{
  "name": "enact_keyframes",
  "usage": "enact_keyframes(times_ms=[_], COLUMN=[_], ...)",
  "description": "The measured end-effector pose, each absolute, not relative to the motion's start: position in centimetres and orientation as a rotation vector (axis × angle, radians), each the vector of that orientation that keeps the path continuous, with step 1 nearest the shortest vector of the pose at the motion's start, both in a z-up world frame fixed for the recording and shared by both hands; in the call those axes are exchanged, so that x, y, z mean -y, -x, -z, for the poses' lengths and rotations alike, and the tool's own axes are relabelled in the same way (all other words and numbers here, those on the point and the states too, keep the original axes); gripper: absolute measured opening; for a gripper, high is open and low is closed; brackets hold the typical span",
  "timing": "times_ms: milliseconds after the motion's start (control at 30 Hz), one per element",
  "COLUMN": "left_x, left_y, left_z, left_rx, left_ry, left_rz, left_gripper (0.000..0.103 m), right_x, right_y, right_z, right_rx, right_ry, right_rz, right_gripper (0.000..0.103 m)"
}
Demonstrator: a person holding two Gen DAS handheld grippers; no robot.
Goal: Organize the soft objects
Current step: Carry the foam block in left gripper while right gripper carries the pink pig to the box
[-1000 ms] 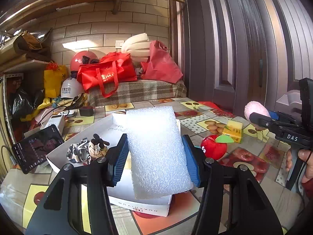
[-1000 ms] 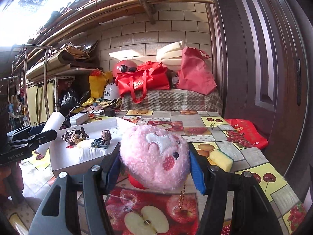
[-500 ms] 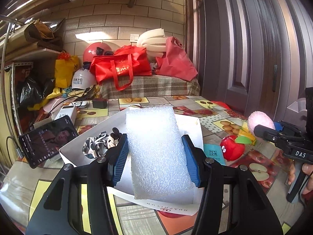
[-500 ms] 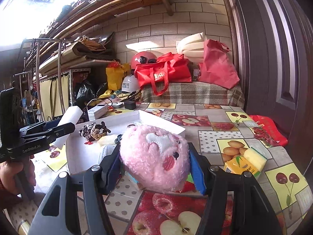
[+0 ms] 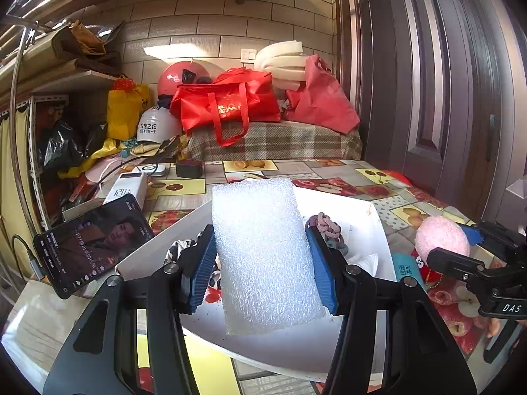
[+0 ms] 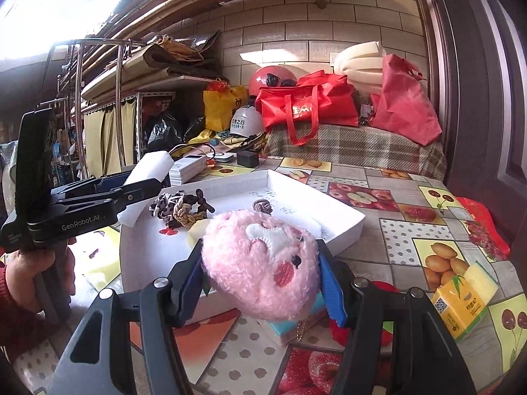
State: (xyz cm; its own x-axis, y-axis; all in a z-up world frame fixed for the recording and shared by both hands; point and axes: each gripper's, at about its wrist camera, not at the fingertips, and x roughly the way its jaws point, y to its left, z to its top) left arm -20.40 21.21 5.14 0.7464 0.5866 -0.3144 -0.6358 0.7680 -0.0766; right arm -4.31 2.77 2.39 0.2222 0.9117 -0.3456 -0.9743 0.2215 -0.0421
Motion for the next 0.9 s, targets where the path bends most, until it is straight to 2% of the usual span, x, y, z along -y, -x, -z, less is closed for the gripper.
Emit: enact_keyframes(times_ms=[467, 733, 900], left_x=[-22.7, -22.7, -22.7], left_y=[20.9, 20.8, 20.6], left_z=[-5.1, -5.3, -5.3], left_rx=[-0.263, -0.261, -0.265], left_ry=[0.246, 0.25, 0.251], left_rz=[-0.68, -0.679, -0.679], left_gripper=[0.054, 0.054, 0.054], right_x=[-9.8, -12.3, -13.6], right_y=[6.3, 7.0, 4.7], right_z=[-1.4, -1.0, -1.4], right_rx=[-0.403, -0.35, -0.355], right_ry=[0.387, 0.509, 0.46], right_rz=[-1.5, -1.41, -1.259], right_gripper=[0.062, 0.062, 0.062])
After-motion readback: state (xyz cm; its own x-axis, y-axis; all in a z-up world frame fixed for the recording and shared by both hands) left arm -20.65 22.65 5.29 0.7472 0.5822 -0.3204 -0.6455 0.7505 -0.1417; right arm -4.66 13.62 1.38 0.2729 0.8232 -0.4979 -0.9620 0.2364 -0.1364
